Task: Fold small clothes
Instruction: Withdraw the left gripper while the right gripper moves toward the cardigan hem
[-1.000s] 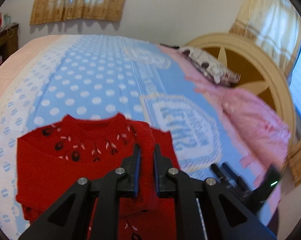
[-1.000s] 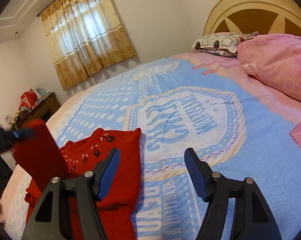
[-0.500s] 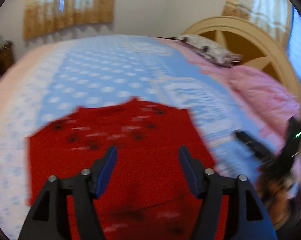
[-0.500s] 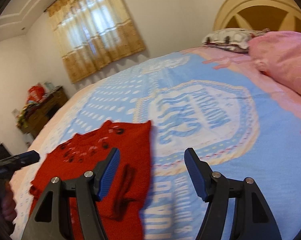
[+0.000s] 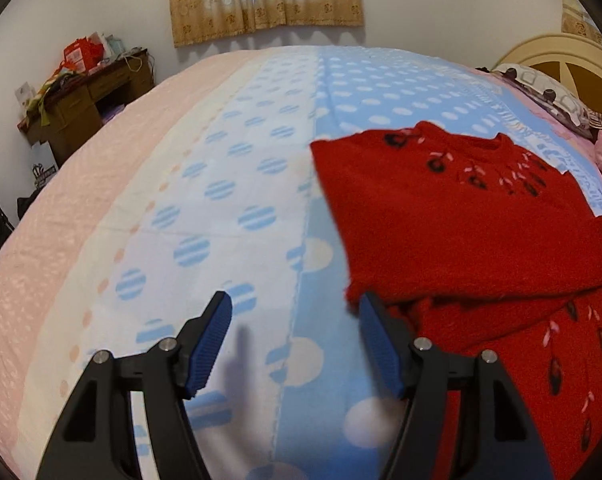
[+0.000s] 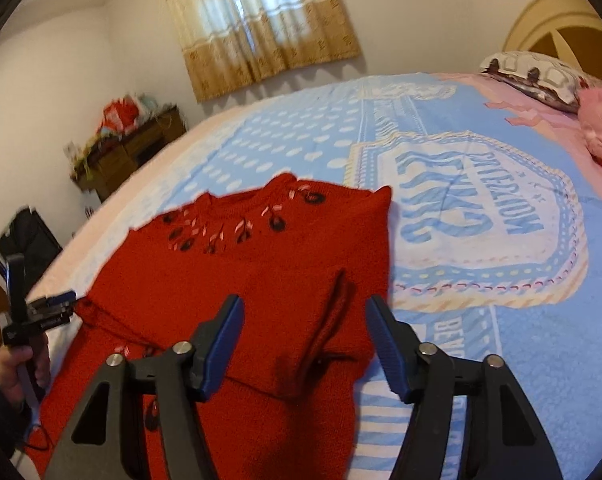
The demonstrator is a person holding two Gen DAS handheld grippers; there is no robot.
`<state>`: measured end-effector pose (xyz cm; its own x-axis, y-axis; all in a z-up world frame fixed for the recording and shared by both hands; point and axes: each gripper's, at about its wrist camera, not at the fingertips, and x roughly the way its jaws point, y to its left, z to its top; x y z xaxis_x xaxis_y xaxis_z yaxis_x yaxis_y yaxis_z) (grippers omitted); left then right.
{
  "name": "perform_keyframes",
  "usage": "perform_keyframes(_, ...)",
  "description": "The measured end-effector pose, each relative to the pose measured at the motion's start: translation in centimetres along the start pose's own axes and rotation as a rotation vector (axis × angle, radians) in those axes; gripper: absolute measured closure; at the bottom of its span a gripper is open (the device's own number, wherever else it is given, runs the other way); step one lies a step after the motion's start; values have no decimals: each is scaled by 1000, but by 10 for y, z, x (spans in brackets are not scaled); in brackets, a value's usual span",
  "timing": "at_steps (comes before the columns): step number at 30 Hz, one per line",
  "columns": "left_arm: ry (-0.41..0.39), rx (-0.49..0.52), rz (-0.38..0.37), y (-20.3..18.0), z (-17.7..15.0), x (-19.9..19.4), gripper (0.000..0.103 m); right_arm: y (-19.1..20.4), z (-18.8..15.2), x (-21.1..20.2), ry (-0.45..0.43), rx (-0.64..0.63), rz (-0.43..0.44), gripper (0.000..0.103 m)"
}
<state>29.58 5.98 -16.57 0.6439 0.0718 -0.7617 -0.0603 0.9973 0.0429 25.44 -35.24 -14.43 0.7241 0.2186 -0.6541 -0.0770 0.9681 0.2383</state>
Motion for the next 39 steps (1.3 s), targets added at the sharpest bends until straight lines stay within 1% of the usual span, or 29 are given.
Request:
perform_keyframes(3, 8, -32, -42, 5, -4, 4, 34, 10, 0, 5, 38, -38, -40, 52)
perform_keyframes(5, -16, -60, -79, 13, -4, 0, 34, 14, -2, 17, 108, -45, -86, 56)
perform_keyframes(7, -54, -106, -116, 20, -4, -7, 34, 13, -5, 26, 151, -46, -113, 68)
perform_keyframes(8, -65, -117, -128, 22, -3, -8, 32, 14, -5, 30, 172, -55, -127, 87)
perform_keyframes(9, -74, -125, -134, 22, -2, -10, 26, 14, -5, 31, 172, -62, -137, 94)
perform_keyframes(10, -78, -123, -135, 20, 0, -9, 24, 16, -4, 29, 166, -70, -144, 95)
perform_keyframes(12, -71, -108, -137, 16, 0, -6, 24, 21, 4, 19, 135, -88, -152, 96)
perform_keyframes(14, -56, -106, -145, 15, -3, 0, 24, 24, 13, 5, 92, -106, -206, 96)
perform_keyframes(15, -48, -106, -152, 16, -4, 3, 24, 23, 16, 5, 91, -104, -209, 96)
perform_keyframes(16, -41, -106, -156, 16, -4, 4, 24, 20, 16, 9, 114, -104, -212, 96)
perform_keyframes(17, -32, -106, -160, 16, -4, 6, 23, 16, 13, 18, 156, -110, -238, 96)
perform_keyframes(18, -26, -105, -162, 16, -5, 7, 22, 13, 12, 23, 173, -110, -256, 95)
perform_keyframes(19, -23, -106, -164, 16, -5, 7, 22, 8, 7, 30, 202, -103, -261, 94)
perform_keyframes(20, -27, -108, -164, 16, -6, 5, 22, 3, 1, 37, 236, -92, -243, 92)
perform_keyframes(21, -29, -109, -161, 17, -6, 3, 22, 3, 0, 35, 221, -95, -254, 73)
perform_keyframes(23, -45, -123, -141, 22, -2, -6, 22, 2, 2, 26, 192, -94, -323, 46)
perform_keyframes(24, -70, -136, -136, 25, 1, -13, 22, 2, 3, 21, 176, -85, -324, 46)
perform_keyframes(26, -122, -143, -144, 28, 13, -28, 22, 7, 12, 9, 118, -83, -291, 46)
perform_keyframes(27, -134, -132, -147, 27, 19, -31, 17, 12, 16, 6, 97, -96, -275, 46)
perform_keyframes(28, -142, -116, -146, 23, 27, -32, 13, 21, 21, 5, 86, -117, -232, 46)
perform_keyframes(30, -147, -95, -125, 15, 37, -27, 13, 35, 27, 14, 110, -144, -138, 46)
perform_keyframes(31, -123, -79, -119, 8, 40, -18, 13, 40, 28, 21, 126, -154, -118, 46)
perform_keyframes(32, -91, -60, -112, 3, 41, -8, 13, 42, 28, 31, 162, -166, -122, 46)
perform_keyframes(34, -31, -25, -71, -7, 35, 13, 13, 36, 21, 53, 247, -158, -173, 46)
perform_keyframes(35, -7, -6, -62, -10, 30, 21, 13, 29, 17, 61, 273, -147, -193, 46)
perform_keyframes(36, 21, 17, -53, -14, 23, 29, 12, 22, 12, 63, 267, -142, -201, 46)
perform_keyframes(37, 5, 4, -69, -13, 20, 28, 10, 19, 11, 61, 243, -143, -200, 46)
perform_keyframes(38, -10, -11, -69, -10, 18, 25, 8, 18, 9, 57, 228, -153, -229, 46)
perform_keyframes(39, -12, -16, -62, -9, 18, 24, 5, 18, 8, 53, 221, -168, -279, 46)
